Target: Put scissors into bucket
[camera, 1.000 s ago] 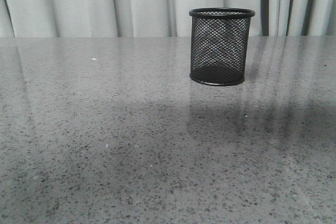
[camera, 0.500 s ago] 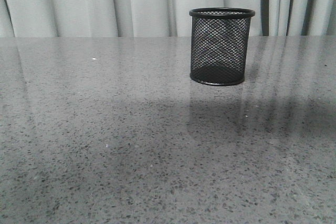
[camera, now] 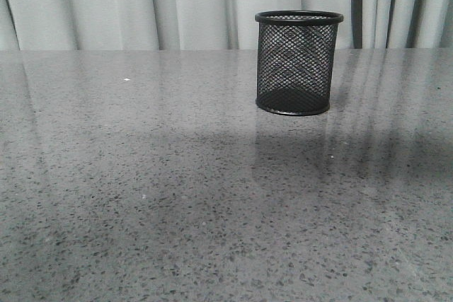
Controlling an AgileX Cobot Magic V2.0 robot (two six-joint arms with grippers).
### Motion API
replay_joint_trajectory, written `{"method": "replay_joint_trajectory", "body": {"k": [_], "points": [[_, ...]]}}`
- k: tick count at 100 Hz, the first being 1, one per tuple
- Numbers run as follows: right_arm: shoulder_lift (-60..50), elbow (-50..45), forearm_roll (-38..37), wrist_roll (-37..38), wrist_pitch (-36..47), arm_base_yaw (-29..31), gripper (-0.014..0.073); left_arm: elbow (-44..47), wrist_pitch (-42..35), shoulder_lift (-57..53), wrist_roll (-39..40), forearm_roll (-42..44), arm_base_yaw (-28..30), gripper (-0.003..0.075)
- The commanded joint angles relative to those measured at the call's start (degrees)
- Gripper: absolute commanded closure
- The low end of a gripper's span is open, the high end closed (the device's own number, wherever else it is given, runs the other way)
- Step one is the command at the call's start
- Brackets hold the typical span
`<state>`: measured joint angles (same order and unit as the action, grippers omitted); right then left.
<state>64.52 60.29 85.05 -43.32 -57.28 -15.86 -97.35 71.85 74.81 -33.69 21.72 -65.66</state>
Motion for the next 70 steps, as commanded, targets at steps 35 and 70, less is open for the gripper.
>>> {"method": "replay_joint_trajectory", "body": {"k": [35,70], "points": [[-0.8,4.3,-7.9,-0.4,9.9,0.2,0.0638,-1.9,-3.8,-6.4,17.8,11.4,12.1,0.0208],[-0.1,16.7,-49.7,23.1,12.7,0.2,0.0638,-1.9,-7.1,-14.4,23.1,9.9,26.8,0.0208]]}}
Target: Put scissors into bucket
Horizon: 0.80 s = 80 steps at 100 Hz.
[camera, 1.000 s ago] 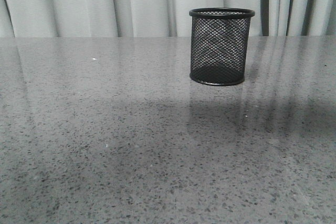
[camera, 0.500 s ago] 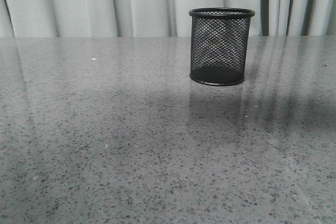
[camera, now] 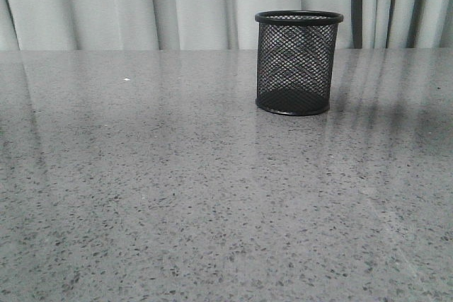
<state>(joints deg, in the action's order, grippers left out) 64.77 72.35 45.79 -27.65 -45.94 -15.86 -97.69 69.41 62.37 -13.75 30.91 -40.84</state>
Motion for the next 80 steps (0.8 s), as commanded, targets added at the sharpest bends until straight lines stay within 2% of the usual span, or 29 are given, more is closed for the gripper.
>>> {"method": "replay_joint_trajectory", "body": {"k": [1,12,22,50,80], "points": [[-0.4,4.9,-12.2,8.6,0.8,0.2,0.0638,-1.5,-4.6,-2.1,3.8,0.7,2.2,0.0208],[1.2,8.8,-23.8,15.7,-5.4,0.2,0.0638,-1.5,-4.6,-3.3,7.0,0.7,3.9,0.0208],[3.4,12.2,-29.0,18.0,-11.5,0.2,0.0638,-1.5,-4.5,-3.4,7.7,0.7,4.1,0.0208],[9.5,15.0,-31.2,18.0,-16.1,0.2,0.0638,-1.5,-4.3,-3.4,7.7,-1.4,4.1,0.0208],[14.2,15.0,-31.5,18.0,-12.6,0.2,0.0638,-1.5,-4.3,-3.4,7.7,-1.4,4.1,0.0208]]}}
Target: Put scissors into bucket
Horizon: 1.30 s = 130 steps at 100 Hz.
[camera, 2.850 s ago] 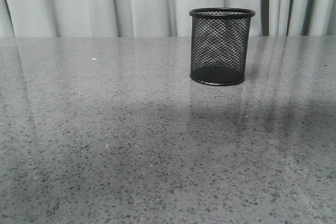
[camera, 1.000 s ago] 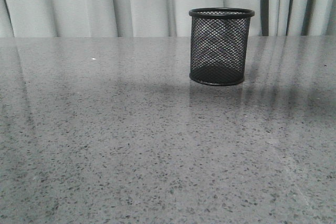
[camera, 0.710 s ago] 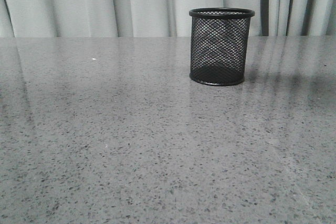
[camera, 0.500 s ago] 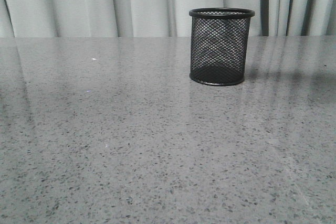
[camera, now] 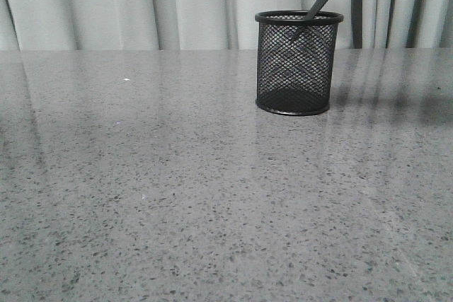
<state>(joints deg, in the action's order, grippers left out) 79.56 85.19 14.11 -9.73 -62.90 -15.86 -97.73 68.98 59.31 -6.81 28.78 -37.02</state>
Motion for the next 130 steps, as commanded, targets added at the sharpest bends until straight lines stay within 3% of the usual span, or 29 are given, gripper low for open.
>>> {"method": "replay_joint_trajectory", "body": {"k": [1,33,43,55,63,106,120,130], "points": [[-0.6,2.1,0.2,0.1,4.4,0.2,0.0638,-1.5,-3.8,-0.4,0.8,0.8,0.3,0.0208],[2.7,2.1,0.2,0.1,5.0,0.2,0.0621,-1.5,-3.8,-0.2,0.7,0.8,0.3,0.0208],[3.2,2.1,0.2,0.1,4.7,0.2,0.0503,-1.5,-3.8,-0.2,0.7,0.8,0.3,0.0208],[3.2,2.1,0.2,0.1,4.7,0.2,0.0289,-1.5,-4.0,-0.2,0.7,0.8,0.3,0.0208],[3.2,2.4,-0.5,0.1,4.7,0.2,0.0243,-1.5,-4.6,-0.2,0.7,0.8,0.3,0.0208],[1.8,15.2,-8.3,3.4,-4.2,0.2,0.0274,-1.5,-5.1,-0.2,0.7,0.8,0.3,0.0226],[-0.7,15.2,-6.6,4.7,-0.9,0.2,0.0435,-1.5,-5.1,-0.2,0.7,0.8,0.3,0.0389],[-2.8,14.3,-3.6,4.7,2.7,0.2,0.0610,-1.4,-5.1,-0.2,0.7,0.6,0.3,0.0589]]}}
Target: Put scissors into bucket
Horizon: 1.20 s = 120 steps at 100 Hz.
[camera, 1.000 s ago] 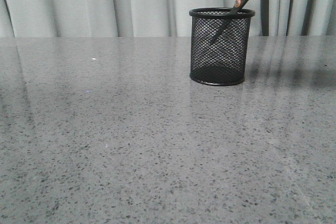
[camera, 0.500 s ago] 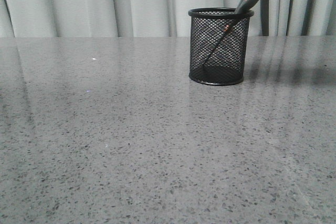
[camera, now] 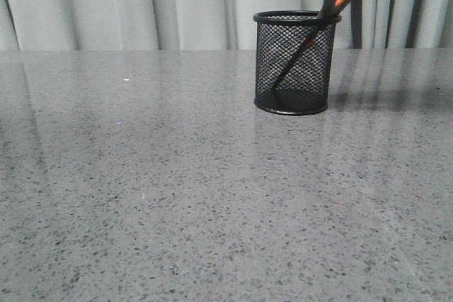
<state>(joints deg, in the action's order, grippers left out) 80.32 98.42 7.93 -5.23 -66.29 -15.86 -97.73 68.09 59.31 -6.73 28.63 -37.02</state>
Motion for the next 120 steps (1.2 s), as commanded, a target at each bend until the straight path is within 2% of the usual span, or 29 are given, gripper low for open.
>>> {"method": "replay_joint_trajectory", "body": {"k": [1,4,8,19,38,47,60,78,85,101,120], "points": [[-3.8,1.0,2.8,0.1,6.8,0.2,0.0622,-1.4,-4.2,-0.2,0.6,0.7,0.3,0.0603],[-4.6,-0.1,3.9,0.1,8.2,0.2,0.0663,-1.0,-4.2,-0.2,0.6,0.7,0.3,0.0661],[-6.1,-1.5,5.7,0.1,9.9,0.2,0.0658,-0.3,-4.2,-0.2,0.6,0.7,0.3,0.0745],[-11.6,-8.3,7.1,0.1,16.0,-0.6,0.0647,2.6,-5.9,-1.6,1.4,0.7,0.3,0.0741],[-24.3,-25.6,6.9,0.0,34.7,-1.3,0.0648,12.2,-16.6,-7.9,7.3,0.3,0.3,0.0741],[-30.4,-34.4,6.9,0.0,41.5,-1.3,0.0648,19.8,-22.2,-11.7,9.0,0.2,0.3,0.0741],[-39.4,-46.5,6.9,0.0,48.3,-1.3,0.0648,35.1,-34.8,-19.9,13.8,0.2,0.3,0.0741],[-52.1,-61.4,5.6,0.0,52.5,-1.3,0.0648,56.5,-52.2,-33.3,16.2,-2.3,0.3,0.0741],[-58.0,-67.1,5.6,0.0,54.5,-1.3,0.0648,64.1,-56.6,-39.0,16.2,-3.9,0.3,0.0741],[-70.1,-77.0,7.5,0.0,54.4,-1.3,0.0648,76.0,-57.7,-50.7,16.2,-8.8,0.3,0.0741],[-77.1,-82.1,8.1,0.0,54.4,-1.3,0.0648,80.9,-59.8,-60.2,16.2,-10.4,0.3,0.0741]]}}
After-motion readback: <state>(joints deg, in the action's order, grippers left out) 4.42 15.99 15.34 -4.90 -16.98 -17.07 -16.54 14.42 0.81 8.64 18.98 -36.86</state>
